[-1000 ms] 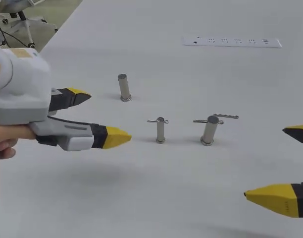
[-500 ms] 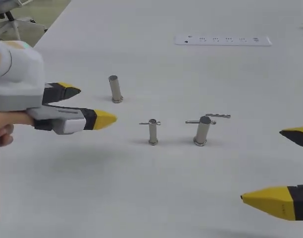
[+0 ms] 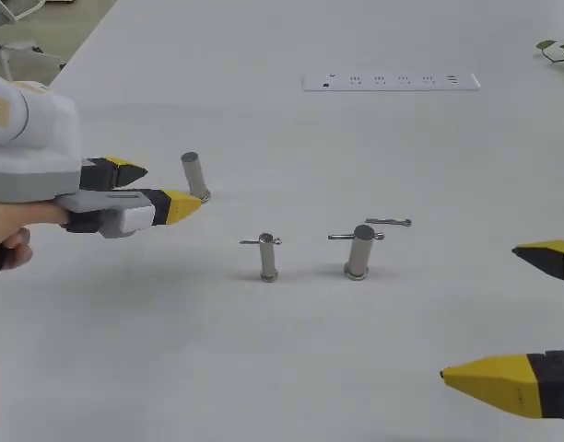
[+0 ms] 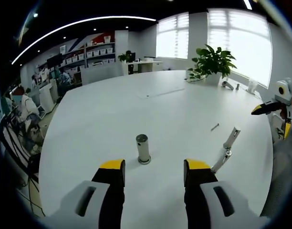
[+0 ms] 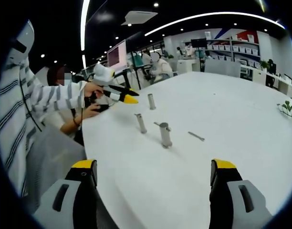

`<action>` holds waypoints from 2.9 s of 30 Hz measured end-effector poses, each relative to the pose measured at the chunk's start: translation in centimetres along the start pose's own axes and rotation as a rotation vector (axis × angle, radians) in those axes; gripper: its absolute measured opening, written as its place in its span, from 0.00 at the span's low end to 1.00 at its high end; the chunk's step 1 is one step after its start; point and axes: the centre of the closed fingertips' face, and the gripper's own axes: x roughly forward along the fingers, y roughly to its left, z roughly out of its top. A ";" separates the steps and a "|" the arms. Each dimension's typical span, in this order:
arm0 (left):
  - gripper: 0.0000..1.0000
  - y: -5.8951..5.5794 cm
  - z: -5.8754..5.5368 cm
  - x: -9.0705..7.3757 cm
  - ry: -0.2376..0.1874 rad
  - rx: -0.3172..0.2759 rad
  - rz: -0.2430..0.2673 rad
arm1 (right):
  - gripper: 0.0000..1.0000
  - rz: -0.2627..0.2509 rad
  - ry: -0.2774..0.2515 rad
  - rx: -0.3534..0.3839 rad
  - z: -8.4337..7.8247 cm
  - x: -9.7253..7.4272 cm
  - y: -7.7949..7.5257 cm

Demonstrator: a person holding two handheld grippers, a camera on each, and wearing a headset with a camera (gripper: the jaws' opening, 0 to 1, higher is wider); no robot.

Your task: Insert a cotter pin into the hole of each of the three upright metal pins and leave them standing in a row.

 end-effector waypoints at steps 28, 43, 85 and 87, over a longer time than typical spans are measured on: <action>0.24 1.3 0.6 4.7 0.009 0.001 0.001 | 0.99 -0.050 -0.008 0.043 -1.3 -1.4 0.0; 0.12 1.9 0.4 5.7 0.042 0.003 0.021 | 0.98 -0.096 -0.011 0.053 -1.6 -2.5 -0.4; 0.11 1.9 0.8 -1.2 0.082 -0.033 0.068 | 0.97 -0.069 -0.016 0.027 -1.1 -2.6 0.0; 0.11 1.5 0.8 -1.8 0.082 -0.027 0.063 | 0.97 -0.069 -0.017 0.026 -1.1 -2.6 0.0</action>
